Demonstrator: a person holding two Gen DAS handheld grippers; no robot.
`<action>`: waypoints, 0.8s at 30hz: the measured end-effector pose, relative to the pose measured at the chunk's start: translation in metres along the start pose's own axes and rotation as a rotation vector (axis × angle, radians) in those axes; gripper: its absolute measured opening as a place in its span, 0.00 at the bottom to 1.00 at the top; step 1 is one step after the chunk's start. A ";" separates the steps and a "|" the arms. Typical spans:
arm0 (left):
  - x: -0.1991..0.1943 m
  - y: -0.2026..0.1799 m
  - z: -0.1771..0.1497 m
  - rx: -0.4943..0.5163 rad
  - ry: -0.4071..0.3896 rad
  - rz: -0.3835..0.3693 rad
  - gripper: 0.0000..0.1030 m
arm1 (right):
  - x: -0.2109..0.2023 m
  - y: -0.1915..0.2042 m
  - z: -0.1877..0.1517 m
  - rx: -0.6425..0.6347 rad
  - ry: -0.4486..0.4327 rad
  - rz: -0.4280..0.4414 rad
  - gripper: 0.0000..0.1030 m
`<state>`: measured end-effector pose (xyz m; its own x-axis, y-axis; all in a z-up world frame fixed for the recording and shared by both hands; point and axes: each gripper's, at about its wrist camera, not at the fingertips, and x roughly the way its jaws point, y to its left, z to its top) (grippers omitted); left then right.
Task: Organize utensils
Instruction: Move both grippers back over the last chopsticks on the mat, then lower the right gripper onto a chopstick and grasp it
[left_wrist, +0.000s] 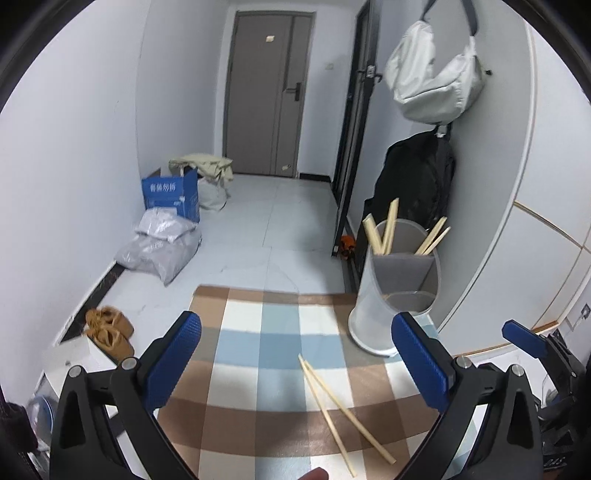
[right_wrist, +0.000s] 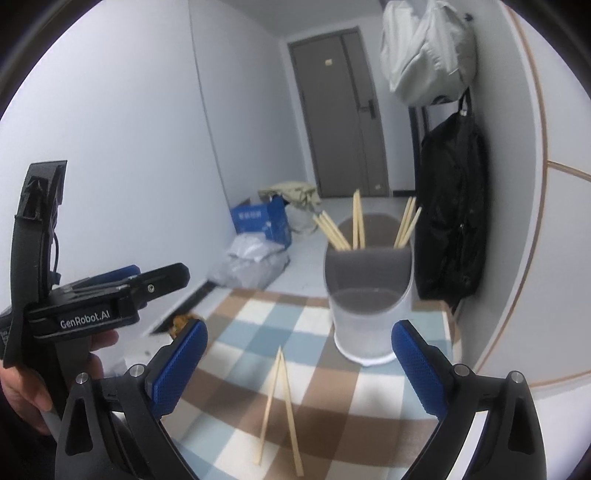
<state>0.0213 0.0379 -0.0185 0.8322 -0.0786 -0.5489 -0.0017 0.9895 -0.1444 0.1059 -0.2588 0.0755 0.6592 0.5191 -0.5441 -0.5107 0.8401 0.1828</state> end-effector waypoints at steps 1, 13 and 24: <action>0.003 0.003 -0.001 -0.006 0.009 0.007 0.97 | 0.003 0.002 -0.002 -0.012 0.009 -0.007 0.98; 0.017 0.053 0.008 -0.067 0.057 0.115 0.97 | 0.073 0.022 -0.025 -0.144 0.293 -0.031 0.73; 0.022 0.096 0.006 -0.204 0.115 0.135 0.97 | 0.174 0.044 -0.041 -0.340 0.608 -0.020 0.38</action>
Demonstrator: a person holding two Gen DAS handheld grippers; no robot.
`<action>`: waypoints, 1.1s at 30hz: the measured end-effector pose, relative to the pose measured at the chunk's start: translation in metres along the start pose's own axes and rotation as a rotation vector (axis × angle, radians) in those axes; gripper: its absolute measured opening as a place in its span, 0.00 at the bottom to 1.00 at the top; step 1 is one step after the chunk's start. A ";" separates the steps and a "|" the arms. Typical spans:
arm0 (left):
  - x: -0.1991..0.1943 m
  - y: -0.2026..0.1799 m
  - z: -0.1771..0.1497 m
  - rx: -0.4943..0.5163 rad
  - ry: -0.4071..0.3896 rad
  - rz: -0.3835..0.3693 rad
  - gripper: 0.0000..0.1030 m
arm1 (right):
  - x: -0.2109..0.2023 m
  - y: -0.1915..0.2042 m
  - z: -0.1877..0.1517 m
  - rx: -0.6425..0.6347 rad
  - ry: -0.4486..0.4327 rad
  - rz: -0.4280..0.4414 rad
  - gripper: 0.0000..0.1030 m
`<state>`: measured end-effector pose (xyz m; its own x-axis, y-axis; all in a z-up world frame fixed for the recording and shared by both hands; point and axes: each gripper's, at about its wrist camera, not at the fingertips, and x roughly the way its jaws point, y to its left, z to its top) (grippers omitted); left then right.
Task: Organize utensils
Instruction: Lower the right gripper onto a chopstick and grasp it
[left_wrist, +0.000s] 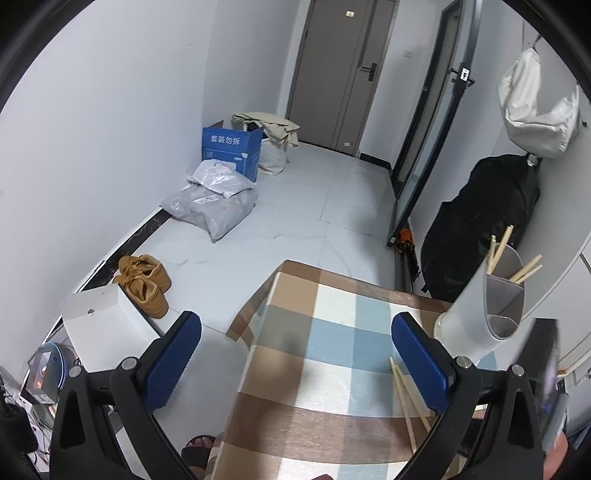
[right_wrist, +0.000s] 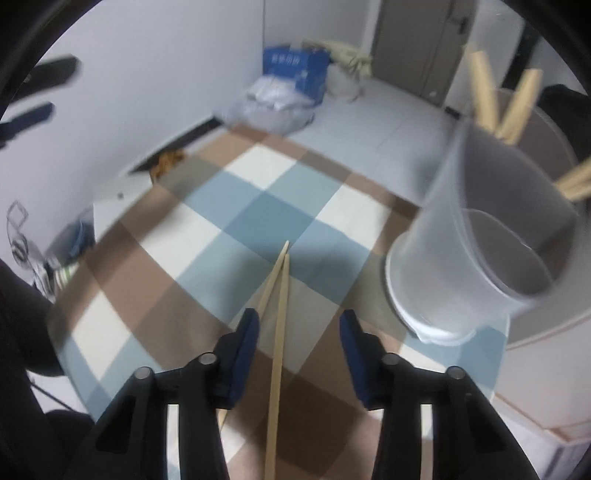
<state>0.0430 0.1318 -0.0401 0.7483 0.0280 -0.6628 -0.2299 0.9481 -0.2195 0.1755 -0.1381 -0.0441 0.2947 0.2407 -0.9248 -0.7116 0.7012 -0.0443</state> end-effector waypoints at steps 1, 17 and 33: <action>0.000 0.002 0.000 -0.007 0.005 0.002 0.97 | 0.008 0.001 0.004 -0.010 0.030 0.002 0.35; 0.011 0.029 0.007 -0.138 0.071 -0.036 0.97 | 0.057 0.018 0.037 -0.124 0.182 -0.017 0.09; 0.025 0.009 -0.002 -0.058 0.149 -0.042 0.97 | -0.056 -0.038 0.017 0.235 -0.204 0.071 0.03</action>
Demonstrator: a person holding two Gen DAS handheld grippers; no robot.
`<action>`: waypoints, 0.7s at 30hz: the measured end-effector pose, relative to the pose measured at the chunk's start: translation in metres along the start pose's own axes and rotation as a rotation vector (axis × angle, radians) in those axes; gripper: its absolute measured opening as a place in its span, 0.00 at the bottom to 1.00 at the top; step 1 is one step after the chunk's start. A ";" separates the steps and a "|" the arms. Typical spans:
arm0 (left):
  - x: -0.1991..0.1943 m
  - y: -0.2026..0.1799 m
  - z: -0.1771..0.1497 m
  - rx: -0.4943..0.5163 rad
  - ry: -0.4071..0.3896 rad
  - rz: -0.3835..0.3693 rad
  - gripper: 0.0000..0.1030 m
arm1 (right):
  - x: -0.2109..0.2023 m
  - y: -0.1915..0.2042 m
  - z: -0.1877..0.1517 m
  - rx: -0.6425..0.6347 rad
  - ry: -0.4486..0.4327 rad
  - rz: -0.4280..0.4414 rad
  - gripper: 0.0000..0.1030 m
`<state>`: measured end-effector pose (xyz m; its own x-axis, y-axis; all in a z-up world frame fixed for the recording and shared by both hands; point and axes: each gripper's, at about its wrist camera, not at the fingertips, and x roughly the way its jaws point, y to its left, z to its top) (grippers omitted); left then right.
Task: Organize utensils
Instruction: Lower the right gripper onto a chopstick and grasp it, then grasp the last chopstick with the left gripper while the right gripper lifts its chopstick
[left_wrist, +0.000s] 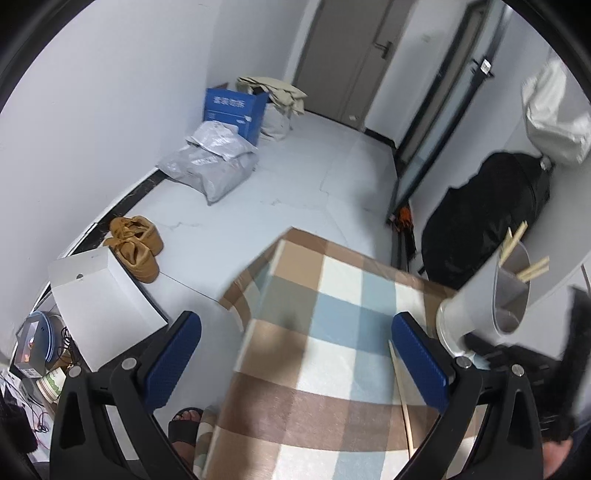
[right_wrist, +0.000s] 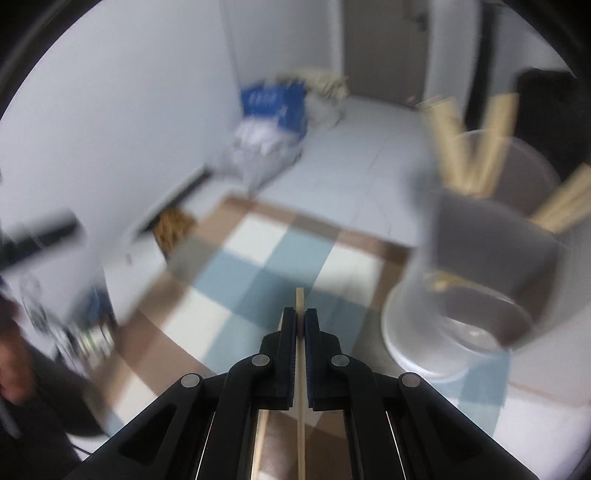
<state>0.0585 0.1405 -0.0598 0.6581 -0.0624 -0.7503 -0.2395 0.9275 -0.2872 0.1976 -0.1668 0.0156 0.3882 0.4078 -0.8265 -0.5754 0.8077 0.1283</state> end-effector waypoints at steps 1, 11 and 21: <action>0.002 -0.004 -0.002 0.015 0.011 0.004 0.97 | -0.014 -0.009 -0.002 0.042 -0.041 0.009 0.03; 0.043 -0.058 -0.036 0.154 0.224 -0.026 0.97 | -0.074 -0.089 -0.048 0.381 -0.226 0.094 0.03; 0.071 -0.081 -0.054 0.215 0.360 0.036 0.91 | -0.099 -0.119 -0.076 0.477 -0.311 0.119 0.03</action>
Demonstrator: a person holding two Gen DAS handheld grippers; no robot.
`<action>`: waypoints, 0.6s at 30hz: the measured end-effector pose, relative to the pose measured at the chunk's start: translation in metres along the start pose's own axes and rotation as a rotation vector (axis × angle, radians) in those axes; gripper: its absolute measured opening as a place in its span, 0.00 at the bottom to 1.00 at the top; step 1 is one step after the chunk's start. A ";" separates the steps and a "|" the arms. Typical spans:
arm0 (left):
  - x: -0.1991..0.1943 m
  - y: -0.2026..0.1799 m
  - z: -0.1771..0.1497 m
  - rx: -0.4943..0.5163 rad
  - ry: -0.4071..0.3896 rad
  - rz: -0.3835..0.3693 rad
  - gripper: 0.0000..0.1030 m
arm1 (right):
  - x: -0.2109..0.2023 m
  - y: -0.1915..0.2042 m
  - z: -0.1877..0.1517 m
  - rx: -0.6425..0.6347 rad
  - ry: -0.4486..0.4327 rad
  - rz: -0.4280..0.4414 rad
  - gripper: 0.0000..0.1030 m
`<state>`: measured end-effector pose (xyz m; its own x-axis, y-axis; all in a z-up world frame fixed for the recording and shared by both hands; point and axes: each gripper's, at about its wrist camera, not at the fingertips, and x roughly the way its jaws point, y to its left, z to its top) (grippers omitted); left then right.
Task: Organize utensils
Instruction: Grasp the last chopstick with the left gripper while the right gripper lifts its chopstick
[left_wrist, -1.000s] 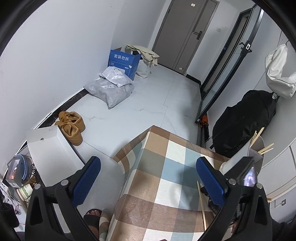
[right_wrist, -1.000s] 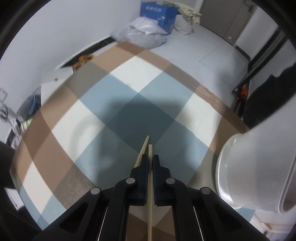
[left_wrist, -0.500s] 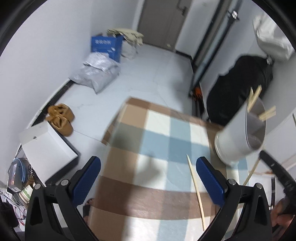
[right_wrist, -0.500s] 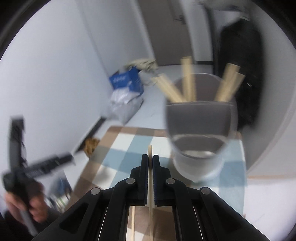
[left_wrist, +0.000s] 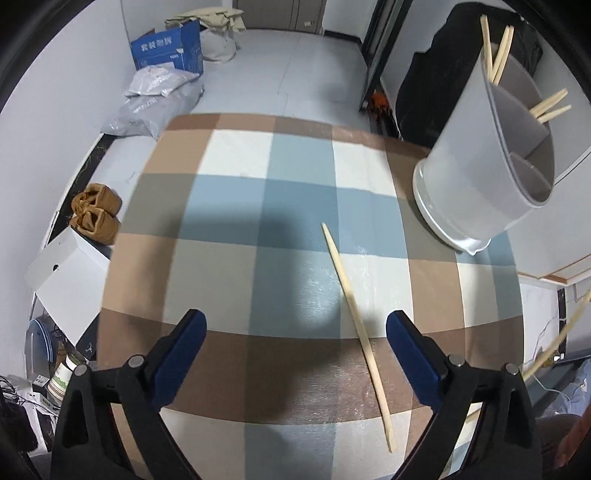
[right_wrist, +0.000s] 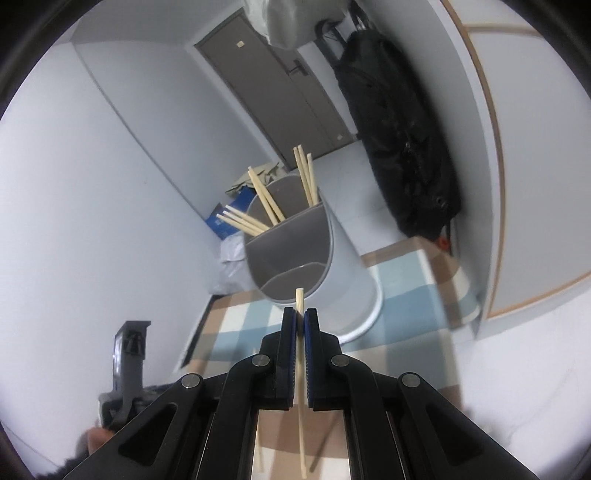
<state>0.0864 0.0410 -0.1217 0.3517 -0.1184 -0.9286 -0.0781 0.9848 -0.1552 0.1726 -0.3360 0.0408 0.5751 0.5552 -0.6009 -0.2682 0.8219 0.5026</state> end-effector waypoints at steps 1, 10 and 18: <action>0.002 0.000 0.001 -0.004 0.011 0.001 0.87 | -0.003 0.000 0.001 -0.008 -0.008 0.004 0.03; 0.018 -0.013 0.010 0.009 0.043 0.084 0.85 | -0.019 -0.015 0.006 0.055 -0.041 0.036 0.03; 0.034 -0.020 0.022 0.009 0.091 0.130 0.63 | -0.025 -0.017 0.010 0.066 -0.060 0.067 0.03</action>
<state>0.1207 0.0205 -0.1426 0.2529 -0.0010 -0.9675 -0.1091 0.9936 -0.0296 0.1708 -0.3645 0.0536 0.6037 0.5980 -0.5272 -0.2568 0.7719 0.5815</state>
